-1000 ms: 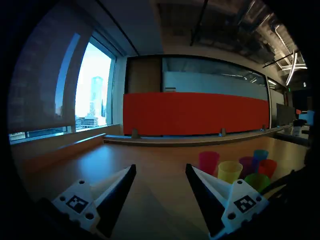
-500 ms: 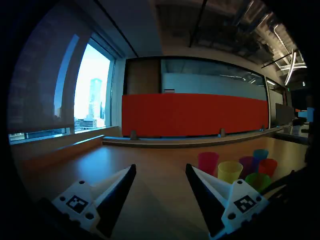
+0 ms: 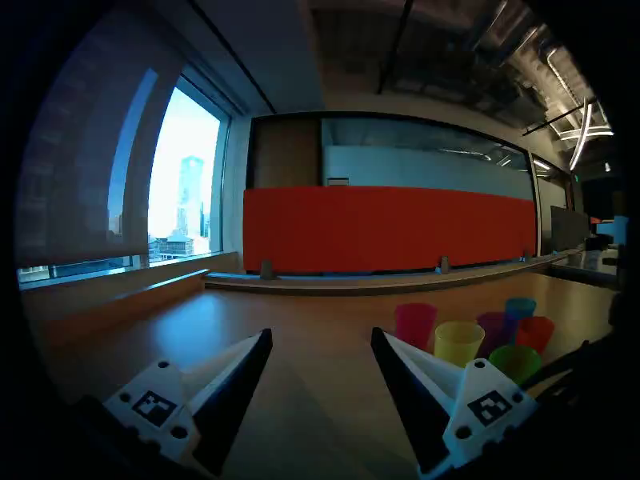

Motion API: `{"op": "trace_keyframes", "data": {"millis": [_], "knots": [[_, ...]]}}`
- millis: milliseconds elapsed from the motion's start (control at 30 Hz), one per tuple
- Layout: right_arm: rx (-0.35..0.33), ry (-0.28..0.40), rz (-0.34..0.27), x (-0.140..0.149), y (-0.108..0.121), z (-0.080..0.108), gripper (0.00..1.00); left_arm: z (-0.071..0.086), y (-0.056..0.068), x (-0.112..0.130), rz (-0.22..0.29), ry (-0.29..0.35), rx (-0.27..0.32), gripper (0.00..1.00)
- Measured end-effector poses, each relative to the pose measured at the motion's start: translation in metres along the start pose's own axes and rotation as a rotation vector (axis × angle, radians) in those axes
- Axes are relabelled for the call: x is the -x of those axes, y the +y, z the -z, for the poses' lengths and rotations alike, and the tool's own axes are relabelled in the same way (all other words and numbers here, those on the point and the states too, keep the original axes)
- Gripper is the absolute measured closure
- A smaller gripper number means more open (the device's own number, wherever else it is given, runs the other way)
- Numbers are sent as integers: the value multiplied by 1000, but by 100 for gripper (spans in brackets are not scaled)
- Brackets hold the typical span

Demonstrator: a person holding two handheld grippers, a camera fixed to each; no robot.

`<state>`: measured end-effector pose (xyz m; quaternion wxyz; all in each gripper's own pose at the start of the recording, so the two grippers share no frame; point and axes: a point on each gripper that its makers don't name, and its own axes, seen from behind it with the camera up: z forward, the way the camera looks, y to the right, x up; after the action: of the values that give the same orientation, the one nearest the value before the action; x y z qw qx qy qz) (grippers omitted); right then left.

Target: Pour water

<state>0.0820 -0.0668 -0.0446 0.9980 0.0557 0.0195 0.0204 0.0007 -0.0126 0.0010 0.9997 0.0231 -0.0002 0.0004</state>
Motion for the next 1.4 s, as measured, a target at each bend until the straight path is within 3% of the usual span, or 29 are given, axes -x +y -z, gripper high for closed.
{"op": "trace_keyframes", "data": {"millis": [467,800,1400], "knots": [[59,51,-3,13,31,-18,1,0,1,1,-1,0,0,8],[65,51,86,39,42,-31,1,0,0,1,0,0,0,8],[108,-14,25,71,69,-35,1,0,0,1,-1,0,0,8]]}}
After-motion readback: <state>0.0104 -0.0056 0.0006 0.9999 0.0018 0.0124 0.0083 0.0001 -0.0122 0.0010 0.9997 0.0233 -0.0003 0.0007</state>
